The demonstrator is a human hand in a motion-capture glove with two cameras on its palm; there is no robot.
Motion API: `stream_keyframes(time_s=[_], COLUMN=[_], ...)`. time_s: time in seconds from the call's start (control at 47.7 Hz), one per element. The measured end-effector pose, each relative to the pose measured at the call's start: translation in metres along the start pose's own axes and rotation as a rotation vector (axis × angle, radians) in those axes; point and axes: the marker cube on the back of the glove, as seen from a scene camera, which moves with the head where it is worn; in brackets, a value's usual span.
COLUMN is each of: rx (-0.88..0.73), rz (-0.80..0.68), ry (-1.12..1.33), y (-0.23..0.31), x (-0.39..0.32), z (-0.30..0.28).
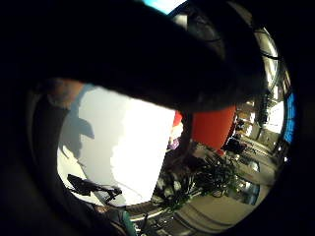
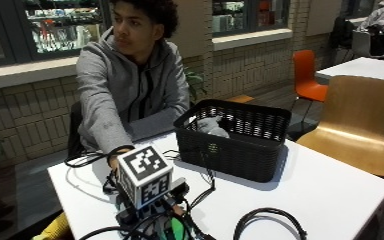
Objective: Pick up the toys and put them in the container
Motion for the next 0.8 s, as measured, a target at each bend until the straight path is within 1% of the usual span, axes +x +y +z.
stream_keyframes(time_s=[0.063, 0.126, 0.168, 0.356, 0.44, 0.628, 0.712, 0.754, 0.796], rx=[0.016, 0.07, 0.105, 0.23, 0.267, 0.334, 0.27, 0.232, 0.225], rz=[-0.005, -0.023, -0.032, -0.041, -0.076, -0.192, -0.285, -0.344, -0.403], ry=[-0.076, -0.148, -0.155, 0.053, 0.065, -0.044, -0.103, -0.106, -0.092], y=[-0.009, -0.014, -0.014, -0.014, -0.011, 0.011, 0.028, 0.038, 0.047], x=[0.0, -0.003, -0.007, -0.026, -0.034, -0.055, -0.077, -0.09, -0.104], z=[0.008, 0.013, 0.016, 0.014, 0.007, -0.033, -0.066, -0.08, -0.096])
